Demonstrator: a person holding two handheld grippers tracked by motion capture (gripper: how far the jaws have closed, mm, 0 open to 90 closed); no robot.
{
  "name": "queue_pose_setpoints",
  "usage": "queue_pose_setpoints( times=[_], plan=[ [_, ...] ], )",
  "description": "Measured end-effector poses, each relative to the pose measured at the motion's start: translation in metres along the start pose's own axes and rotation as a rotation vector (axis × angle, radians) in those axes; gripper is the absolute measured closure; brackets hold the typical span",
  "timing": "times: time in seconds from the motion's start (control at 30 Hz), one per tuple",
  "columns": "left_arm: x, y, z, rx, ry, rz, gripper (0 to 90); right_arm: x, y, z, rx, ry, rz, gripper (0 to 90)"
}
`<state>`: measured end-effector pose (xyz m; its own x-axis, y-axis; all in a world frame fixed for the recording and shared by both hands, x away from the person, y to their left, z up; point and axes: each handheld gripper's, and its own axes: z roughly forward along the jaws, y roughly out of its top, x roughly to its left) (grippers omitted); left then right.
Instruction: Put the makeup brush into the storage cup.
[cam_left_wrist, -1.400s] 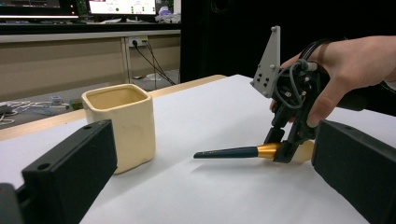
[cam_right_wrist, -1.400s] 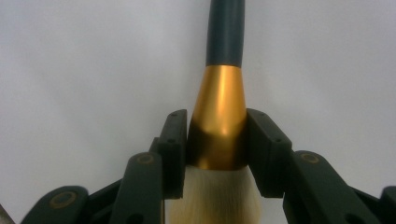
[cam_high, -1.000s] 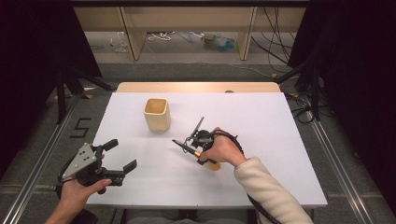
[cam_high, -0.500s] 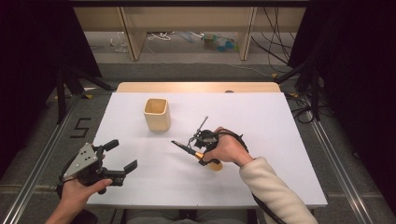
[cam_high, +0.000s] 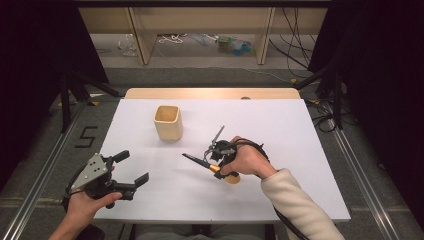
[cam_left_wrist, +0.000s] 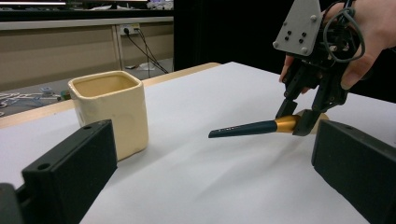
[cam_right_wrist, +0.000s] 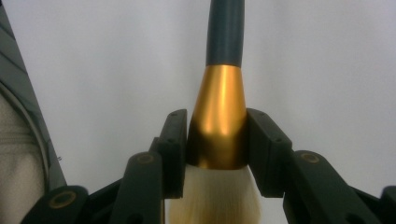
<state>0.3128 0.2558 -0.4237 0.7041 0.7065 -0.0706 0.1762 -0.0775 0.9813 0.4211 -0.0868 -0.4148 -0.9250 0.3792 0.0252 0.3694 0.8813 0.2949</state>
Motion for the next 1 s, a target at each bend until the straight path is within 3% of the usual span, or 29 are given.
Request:
queue_pose_setpoints(
  times=[0.27,0.53,0.6,1.0],
  plan=[
    [-0.0006,-0.0005,0.0019,0.002,-0.011,-0.002,0.0,0.0003,-0.0027,-0.0022,0.009,0.008,-0.001,61.9],
    [-0.0008,-0.0013,0.0048,0.007,-0.033,0.009,0.0,0.0017,-0.0022,-0.0036,0.019,0.015,-0.065,61.9],
    [-0.0013,-0.0011,0.0043,0.016,-0.027,0.009,0.0,0.0039,-0.0021,-0.0037,0.031,0.015,-0.052,61.9],
    [-0.0030,-0.0027,0.0095,0.024,-0.063,0.019,0.0,0.0072,-0.0014,-0.0053,0.052,0.038,-0.102,61.9]
  ],
)
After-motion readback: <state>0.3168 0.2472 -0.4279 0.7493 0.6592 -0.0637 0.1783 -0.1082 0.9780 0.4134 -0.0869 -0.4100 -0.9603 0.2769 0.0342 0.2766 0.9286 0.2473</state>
